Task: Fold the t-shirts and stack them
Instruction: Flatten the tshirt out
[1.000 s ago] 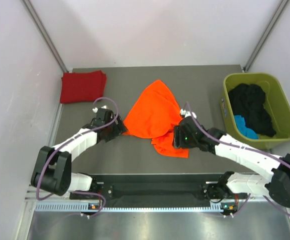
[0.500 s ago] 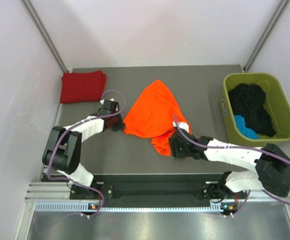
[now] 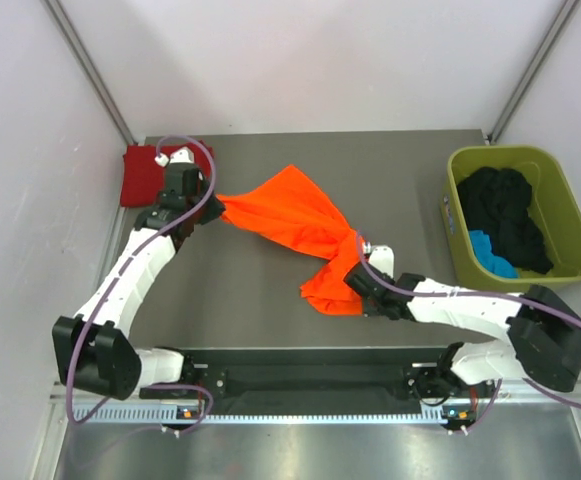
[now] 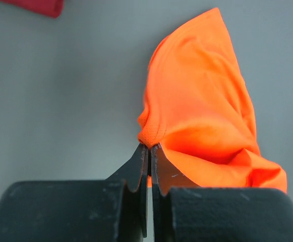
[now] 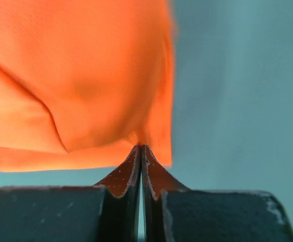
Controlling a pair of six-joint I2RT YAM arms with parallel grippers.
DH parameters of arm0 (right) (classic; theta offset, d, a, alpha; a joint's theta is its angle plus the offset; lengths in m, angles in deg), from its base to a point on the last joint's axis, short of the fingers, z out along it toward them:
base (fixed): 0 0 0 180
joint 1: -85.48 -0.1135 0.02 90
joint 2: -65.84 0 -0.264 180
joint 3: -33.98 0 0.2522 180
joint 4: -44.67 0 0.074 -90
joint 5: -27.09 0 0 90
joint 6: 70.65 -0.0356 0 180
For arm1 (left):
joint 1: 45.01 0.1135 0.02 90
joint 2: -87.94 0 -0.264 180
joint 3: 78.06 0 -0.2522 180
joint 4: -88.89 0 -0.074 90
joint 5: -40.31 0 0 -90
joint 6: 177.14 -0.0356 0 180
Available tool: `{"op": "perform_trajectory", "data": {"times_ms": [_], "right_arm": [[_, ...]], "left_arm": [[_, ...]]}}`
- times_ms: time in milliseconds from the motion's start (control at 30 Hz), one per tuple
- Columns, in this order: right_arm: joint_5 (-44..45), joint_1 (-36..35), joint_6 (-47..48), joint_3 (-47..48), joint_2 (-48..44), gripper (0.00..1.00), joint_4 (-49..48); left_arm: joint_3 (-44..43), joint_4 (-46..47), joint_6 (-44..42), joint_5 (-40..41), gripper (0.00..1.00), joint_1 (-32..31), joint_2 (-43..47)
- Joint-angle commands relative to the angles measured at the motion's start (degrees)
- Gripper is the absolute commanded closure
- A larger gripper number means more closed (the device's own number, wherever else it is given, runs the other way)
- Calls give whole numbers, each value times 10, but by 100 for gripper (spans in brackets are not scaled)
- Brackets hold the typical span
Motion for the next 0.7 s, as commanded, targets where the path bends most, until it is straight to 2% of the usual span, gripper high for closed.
{"op": "perform_trajectory", "data": {"times_ms": [0,167,333,433,500,567,600,667], "right_arm": [[87,13,-17,75,-76,100,136],[140,64,22,204,-212,100,252],[134,145,111,307,-227,100,263],[98,173,148,313,-217,100,235],[-17,173,179,273,-219,99,189],[-117,159,183,232,-224,86,131],[-133,146,177,191,-224,75,113],[-138,93,158,150,-220,68,52]], "left_arm": [[-45,-63,-16,27,100,3,8],[-171,-135,-39,95,100,4,41],[-235,-174,-51,134,100,4,54],[-227,-178,-51,111,100,4,52],[-203,-173,-51,92,100,4,53],[-175,-166,-45,79,100,4,61],[-167,-162,-44,78,100,4,64],[-156,-161,-43,83,100,4,68]]}}
